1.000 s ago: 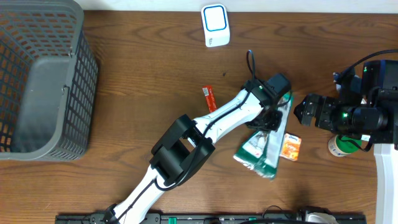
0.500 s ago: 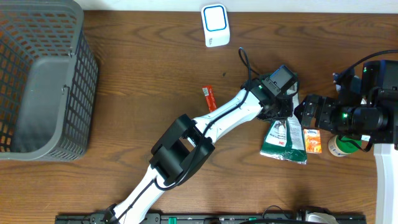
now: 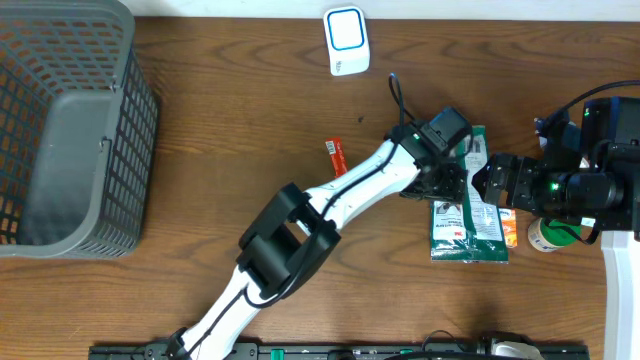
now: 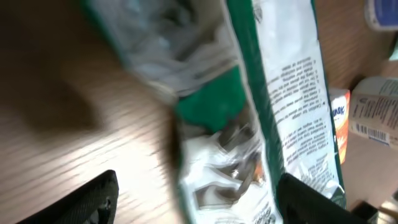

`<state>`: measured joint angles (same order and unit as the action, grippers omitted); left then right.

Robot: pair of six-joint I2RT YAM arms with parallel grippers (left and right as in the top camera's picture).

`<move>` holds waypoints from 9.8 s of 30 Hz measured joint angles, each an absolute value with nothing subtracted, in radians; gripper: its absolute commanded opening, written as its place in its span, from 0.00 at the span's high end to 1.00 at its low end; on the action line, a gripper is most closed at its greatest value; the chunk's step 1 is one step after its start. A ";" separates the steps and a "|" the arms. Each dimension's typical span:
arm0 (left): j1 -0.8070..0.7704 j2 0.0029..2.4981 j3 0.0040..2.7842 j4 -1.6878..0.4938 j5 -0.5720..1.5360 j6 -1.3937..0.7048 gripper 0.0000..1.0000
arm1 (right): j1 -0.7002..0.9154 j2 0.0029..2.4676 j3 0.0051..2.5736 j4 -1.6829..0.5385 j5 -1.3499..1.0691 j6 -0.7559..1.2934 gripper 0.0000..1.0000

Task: Scan the item barcode
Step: 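Move the right gripper to the red coffee stick and grasp it, then lift the red stick and pass it to the left gripper, then release the right gripper and raise the stick with the left gripper, then hold the red stick's barcode in front of the white scanner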

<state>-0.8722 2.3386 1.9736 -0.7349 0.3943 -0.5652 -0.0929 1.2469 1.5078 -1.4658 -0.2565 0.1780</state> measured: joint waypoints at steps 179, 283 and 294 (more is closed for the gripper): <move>-0.410 1.896 1.810 -0.968 0.598 0.199 0.93 | 0.379 1.573 1.207 -0.171 -0.415 0.862 0.36; -0.432 2.511 1.810 0.373 -0.545 1.673 0.93 | 0.215 1.570 1.205 -0.882 -0.186 0.332 0.01; -0.428 2.511 1.810 0.426 -0.467 1.673 0.93 | 0.215 1.570 1.205 -0.882 -0.186 0.332 0.01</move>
<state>-0.4278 2.5107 1.8099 0.4255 -0.4667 1.6733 0.2146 1.5696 1.2049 -0.8818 -0.1860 0.3317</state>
